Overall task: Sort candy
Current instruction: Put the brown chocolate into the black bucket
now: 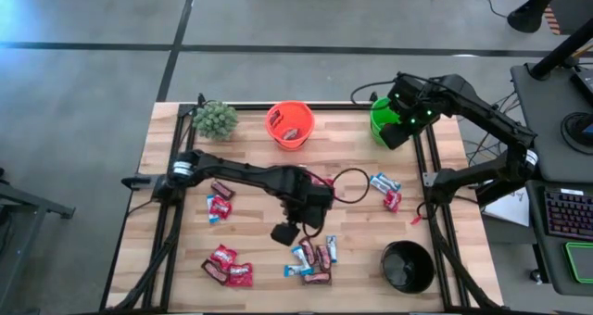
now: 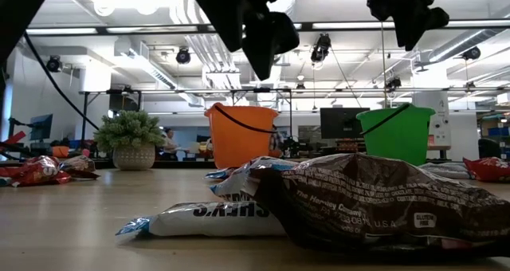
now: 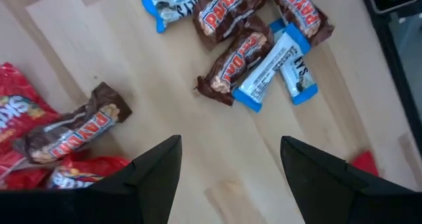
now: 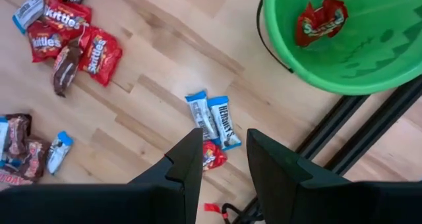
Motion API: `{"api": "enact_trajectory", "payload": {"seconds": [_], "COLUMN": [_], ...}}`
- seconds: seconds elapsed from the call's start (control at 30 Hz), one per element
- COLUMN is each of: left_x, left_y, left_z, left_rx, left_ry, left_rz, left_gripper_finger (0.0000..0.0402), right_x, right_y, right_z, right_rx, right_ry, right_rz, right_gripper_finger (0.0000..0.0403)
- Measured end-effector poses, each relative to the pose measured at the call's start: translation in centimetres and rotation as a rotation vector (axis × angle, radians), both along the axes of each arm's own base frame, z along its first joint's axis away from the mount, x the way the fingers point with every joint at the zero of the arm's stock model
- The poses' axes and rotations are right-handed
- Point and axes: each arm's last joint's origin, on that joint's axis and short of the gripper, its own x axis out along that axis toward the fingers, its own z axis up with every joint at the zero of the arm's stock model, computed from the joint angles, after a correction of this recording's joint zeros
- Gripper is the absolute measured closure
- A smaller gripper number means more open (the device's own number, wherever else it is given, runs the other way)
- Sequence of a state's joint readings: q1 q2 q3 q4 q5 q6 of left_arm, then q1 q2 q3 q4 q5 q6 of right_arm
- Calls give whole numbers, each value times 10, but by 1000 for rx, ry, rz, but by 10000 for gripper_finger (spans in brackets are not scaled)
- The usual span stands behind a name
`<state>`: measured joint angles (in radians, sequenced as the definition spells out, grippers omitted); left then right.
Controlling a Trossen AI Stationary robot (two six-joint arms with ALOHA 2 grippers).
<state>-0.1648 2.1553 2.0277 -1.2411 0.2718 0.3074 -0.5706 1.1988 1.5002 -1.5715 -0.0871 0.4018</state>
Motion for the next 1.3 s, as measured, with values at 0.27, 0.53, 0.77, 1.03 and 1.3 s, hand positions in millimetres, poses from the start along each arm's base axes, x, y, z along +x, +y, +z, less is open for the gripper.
{"api": "enact_trajectory", "payload": {"seconds": [0.27, 0.53, 0.77, 1.03, 1.3], "left_x": [7, 7, 7, -1, 13], "left_y": [-7, -10, 7, 11, 19], "left_z": [2, 9, 2, -38, -17], "left_rx": [-100, -144, -185, -475, -331], "left_ry": [88, 105, 159, 373, 99], "left_rz": [-24, 47, 110, 141, -19], "left_gripper_finger": [161, 161, 161, 165, 213], "right_x": [5, 6, 6, 6, 6], "right_y": [8, 11, 11, 11, 10], "right_z": [0, 0, 0, 0, 0], "right_rx": [2, 1, -6, -13, -16], "right_ry": [-1, -1, 0, 1, -3], "right_rz": [39, 60, 83, 110, 110], "right_gripper_finger": [294, 294, 294, 294, 294]}}
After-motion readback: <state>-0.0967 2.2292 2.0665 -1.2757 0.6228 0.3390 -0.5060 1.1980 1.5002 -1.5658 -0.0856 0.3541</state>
